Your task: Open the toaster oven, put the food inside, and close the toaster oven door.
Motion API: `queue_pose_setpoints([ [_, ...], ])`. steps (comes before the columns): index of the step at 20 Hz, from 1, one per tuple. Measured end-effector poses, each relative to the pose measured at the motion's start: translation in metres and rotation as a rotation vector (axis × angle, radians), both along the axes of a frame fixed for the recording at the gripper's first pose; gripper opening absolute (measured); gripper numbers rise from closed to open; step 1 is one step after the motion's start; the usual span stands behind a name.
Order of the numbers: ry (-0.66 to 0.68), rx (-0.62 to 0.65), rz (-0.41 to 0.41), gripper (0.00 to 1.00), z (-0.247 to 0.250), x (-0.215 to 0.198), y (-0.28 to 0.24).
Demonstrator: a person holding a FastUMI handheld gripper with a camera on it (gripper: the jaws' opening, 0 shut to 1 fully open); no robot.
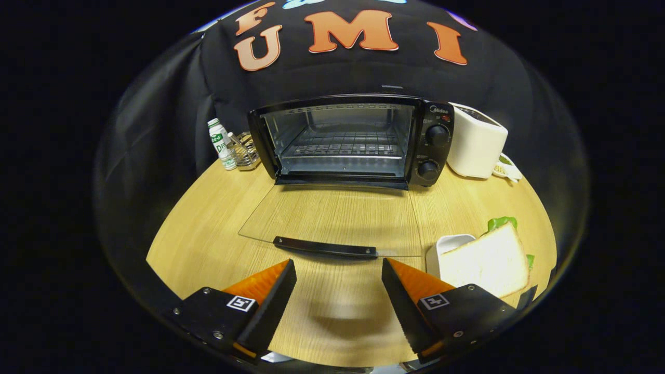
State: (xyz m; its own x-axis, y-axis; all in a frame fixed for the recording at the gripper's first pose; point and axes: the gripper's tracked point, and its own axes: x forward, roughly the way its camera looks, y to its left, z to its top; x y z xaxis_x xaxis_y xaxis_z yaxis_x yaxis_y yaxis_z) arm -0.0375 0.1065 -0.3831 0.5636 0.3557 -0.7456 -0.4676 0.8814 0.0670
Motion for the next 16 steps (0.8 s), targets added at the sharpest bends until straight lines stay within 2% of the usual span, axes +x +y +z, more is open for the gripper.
queue_pose_setpoints([
  [3, 0.061, 0.016, 0.002, 0.99, 0.027, 0.007, -0.04],
  [8, 0.177, -0.034, -0.008, 0.99, 0.054, 0.026, -0.103],
  [11, 0.244, -0.056, -0.027, 0.99, 0.057, 0.04, -0.134],
  [13, 0.309, -0.025, -0.048, 0.99, 0.056, 0.048, -0.147],
  [16, 0.371, -0.034, -0.105, 0.99, 0.04, 0.062, -0.179],
])
